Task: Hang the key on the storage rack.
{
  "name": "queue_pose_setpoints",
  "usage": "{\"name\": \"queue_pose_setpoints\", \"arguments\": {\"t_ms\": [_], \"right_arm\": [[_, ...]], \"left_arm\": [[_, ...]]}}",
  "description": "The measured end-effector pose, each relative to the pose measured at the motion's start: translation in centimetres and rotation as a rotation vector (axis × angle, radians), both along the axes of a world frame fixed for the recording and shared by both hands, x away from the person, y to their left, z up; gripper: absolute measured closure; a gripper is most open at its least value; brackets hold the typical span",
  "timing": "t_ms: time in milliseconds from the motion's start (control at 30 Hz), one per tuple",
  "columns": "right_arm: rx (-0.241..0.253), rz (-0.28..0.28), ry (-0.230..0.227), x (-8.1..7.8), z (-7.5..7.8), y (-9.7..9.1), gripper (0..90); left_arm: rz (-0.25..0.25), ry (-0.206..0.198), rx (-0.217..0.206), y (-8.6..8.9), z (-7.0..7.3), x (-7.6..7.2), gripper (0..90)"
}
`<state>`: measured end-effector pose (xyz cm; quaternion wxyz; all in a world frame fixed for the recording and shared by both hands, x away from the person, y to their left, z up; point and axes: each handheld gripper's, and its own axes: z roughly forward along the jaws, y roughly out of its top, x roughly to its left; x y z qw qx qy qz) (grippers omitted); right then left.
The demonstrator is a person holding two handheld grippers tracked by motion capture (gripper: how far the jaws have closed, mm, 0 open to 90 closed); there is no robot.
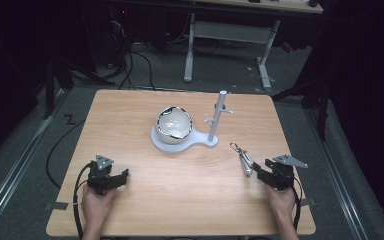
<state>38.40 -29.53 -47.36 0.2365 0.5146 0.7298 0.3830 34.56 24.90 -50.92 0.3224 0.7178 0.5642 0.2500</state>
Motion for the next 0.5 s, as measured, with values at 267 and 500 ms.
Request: {"name": "queue_pose_setpoints", "arguments": {"t_ms": [267, 500], "right_arm": [[-0.017, 0.042, 0.002, 1.0, 0.5, 1.7, 43.9], [-0.046, 0.063, 0.016, 2.1, 0.3, 2.9, 43.2]], "left_arm": [[0.000, 0.000, 0.000, 0.0, 0.0, 0.0, 24.2], [0.000, 0.000, 0.000, 0.0, 0.0, 0.0, 24.3]]}}
